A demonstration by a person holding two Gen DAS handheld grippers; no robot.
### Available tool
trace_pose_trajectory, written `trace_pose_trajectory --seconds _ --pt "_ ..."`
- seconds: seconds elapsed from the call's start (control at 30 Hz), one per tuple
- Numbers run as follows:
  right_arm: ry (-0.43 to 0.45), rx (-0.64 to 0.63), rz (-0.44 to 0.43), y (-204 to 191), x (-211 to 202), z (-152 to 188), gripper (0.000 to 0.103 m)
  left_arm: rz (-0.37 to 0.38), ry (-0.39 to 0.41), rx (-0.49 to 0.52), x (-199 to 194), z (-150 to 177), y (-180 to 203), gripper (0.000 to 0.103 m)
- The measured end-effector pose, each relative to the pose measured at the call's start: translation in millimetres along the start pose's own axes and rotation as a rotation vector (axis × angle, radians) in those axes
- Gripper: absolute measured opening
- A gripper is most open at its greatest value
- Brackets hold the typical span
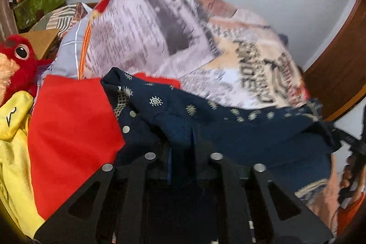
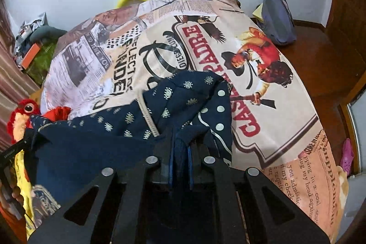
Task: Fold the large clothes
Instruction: 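Fold the hem edge over the hoodie with both grippers and release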
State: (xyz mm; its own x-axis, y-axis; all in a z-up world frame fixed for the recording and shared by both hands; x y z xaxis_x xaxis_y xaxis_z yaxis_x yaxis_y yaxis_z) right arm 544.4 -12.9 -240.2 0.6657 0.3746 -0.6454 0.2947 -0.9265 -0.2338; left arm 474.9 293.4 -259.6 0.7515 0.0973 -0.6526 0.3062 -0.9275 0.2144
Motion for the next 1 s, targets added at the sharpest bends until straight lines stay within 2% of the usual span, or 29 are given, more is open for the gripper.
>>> trace_pose_trajectory --seconds 0.07,0.1,0.17,0.2,0.23,0.27,0.33,0.43,0.5,0.6,0.73,0.87,1.0 --pt "-0.001 0.002 -0.013 2 -8 0 0.009 -0.011 -0.019 0.013 5 6 -1 0.024" --pt "-0.008 0.012 -0.018 4 -14 -1 0.014 -0.021 -0.027 0.016 4 8 -1 0.034" --pt "-0.019 0.027 -0.016 7 -20 -4 0.020 -0.017 -0.032 0.026 -5 9 -1 0.039" --pt "-0.013 0.015 0.011 8 -27 -6 0.032 -0.020 -0.034 0.030 -10 8 1 0.042" --pt "0.006 -0.005 0.049 9 -31 -8 0.039 -0.034 -0.036 0.037 -18 5 1 0.047" --pt "0.049 -0.032 0.090 11 -43 -12 0.049 -0.050 -0.029 0.044 -27 3 1 0.051" --pt "0.113 -0.051 0.101 10 -64 -16 0.050 -0.070 0.022 0.070 -50 -7 3 0.056" --pt "0.109 -0.024 0.038 7 -86 -14 0.050 -0.044 0.089 0.106 -83 -17 7 0.064" --pt "0.096 -0.005 -0.013 1 -97 -7 0.050 -0.013 0.104 0.129 -97 -16 11 0.066" --pt "0.076 -0.022 -0.051 -11 -101 7 0.050 0.019 0.077 0.191 -106 -2 24 0.067" --pt "0.019 -0.074 -0.076 -32 -89 33 0.050 0.024 -0.006 0.277 -87 35 38 0.067" --pt "-0.055 -0.114 -0.093 -48 -62 55 0.050 0.029 -0.077 0.294 -55 63 45 0.067" --pt "-0.106 -0.136 -0.066 -57 -22 59 0.050 0.010 -0.070 0.286 -25 59 46 0.066"
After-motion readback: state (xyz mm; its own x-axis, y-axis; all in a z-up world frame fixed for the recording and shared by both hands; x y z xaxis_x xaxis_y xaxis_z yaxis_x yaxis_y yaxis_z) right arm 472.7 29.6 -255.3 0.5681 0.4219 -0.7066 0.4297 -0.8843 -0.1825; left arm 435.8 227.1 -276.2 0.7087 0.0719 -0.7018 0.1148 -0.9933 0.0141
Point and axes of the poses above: each gripper's, at about its wrist camera, not at the fingertips, and x roughly the way its jaws point, y to its right, z to its underside, the point moved 5 cm from there along x, roughly the way its jaws point, and after that the axes turned 15 degrees about y, right-handed, at the moved point
